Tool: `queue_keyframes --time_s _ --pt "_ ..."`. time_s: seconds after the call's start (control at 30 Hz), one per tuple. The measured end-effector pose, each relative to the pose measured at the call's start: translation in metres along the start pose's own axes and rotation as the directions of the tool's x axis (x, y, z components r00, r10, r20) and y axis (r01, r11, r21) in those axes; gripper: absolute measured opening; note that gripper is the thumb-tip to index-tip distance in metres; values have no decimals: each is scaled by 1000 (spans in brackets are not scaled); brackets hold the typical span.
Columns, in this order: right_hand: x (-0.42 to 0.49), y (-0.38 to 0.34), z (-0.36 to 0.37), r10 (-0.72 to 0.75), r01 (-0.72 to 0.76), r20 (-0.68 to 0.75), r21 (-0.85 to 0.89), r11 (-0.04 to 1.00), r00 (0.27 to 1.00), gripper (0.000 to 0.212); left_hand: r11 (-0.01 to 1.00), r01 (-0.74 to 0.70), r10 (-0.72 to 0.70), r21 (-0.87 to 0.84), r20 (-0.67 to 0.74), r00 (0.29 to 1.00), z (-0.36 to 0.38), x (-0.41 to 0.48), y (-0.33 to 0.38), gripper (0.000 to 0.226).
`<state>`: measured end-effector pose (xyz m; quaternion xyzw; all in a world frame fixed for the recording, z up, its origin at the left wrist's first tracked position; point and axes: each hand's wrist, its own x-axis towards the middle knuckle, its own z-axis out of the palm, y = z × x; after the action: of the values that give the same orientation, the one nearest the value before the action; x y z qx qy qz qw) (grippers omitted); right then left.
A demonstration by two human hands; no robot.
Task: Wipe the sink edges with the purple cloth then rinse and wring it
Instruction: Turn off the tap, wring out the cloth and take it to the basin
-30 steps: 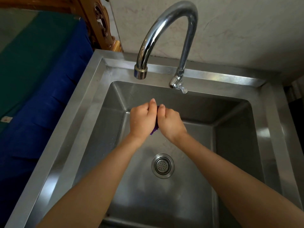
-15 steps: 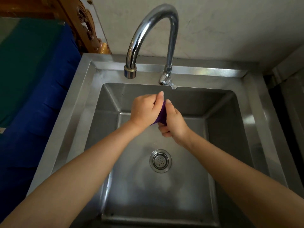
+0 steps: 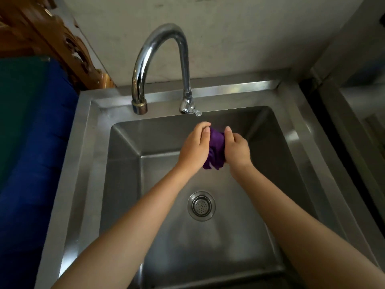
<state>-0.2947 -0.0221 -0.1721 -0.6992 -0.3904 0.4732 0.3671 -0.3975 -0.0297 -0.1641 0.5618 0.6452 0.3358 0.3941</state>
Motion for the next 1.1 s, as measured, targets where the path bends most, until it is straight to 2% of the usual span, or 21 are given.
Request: queue_keyframes --time_s 0.07,0.13,0.2,0.3,0.33,0.4,0.43,0.5,0.53,0.6,0.7,0.77,0.87,1.0,1.1 --pt "2 -5 -12 -49 48 -30 -37 998 998 40 973 132 -95 -191 192 977 -5 5 6 35" --pt "1 -14 -27 -116 113 -26 -106 988 993 42 875 321 -171 -363 389 905 -13 12 16 41" --pt "-1 -25 -44 -190 186 -8 -182 966 982 43 830 412 -162 -375 545 823 -22 21 30 45" --pt "-4 -47 -73 -247 250 43 -214 944 968 41 900 370 -125 -229 678 725 -31 29 62 37" --pt "-6 -55 -84 -246 255 66 -219 942 967 38 945 296 -119 -141 693 711 -33 31 74 29" --pt "-9 -67 -109 -191 219 172 -157 963 966 24 994 97 -106 51 675 730 -35 33 99 16" --pt "-9 -72 -124 -144 174 265 -96 980 954 18 993 29 -99 117 658 747 -36 34 111 17" --pt "-11 -81 -152 -74 89 432 -15 996 899 26 982 -42 -86 187 626 775 -38 32 134 28" --pt "-13 -87 -164 -57 86 468 -40 995 882 30 974 -73 -77 212 621 780 -39 31 144 32" --pt "-20 -102 -181 -62 141 477 -132 981 877 29 949 -140 -76 282 637 767 -38 27 161 37" --pt "-36 -125 -204 -142 234 393 -195 953 908 20 885 -225 -114 408 659 744 -36 18 187 44" --pt "-48 -135 -222 -231 298 324 -173 939 917 18 902 -242 -81 357 693 716 -37 11 206 35" --pt "-65 -146 -248 -345 356 263 8 935 901 23 958 -214 20 193 698 716 -37 0 237 16" --pt "-80 -160 -280 -388 360 144 184 914 910 37 955 -293 209 53 580 787 -25 -13 268 17" --pt "-87 -170 -304 -428 395 83 259 881 900 40 955 -286 275 -74 573 772 -13 -25 294 25"
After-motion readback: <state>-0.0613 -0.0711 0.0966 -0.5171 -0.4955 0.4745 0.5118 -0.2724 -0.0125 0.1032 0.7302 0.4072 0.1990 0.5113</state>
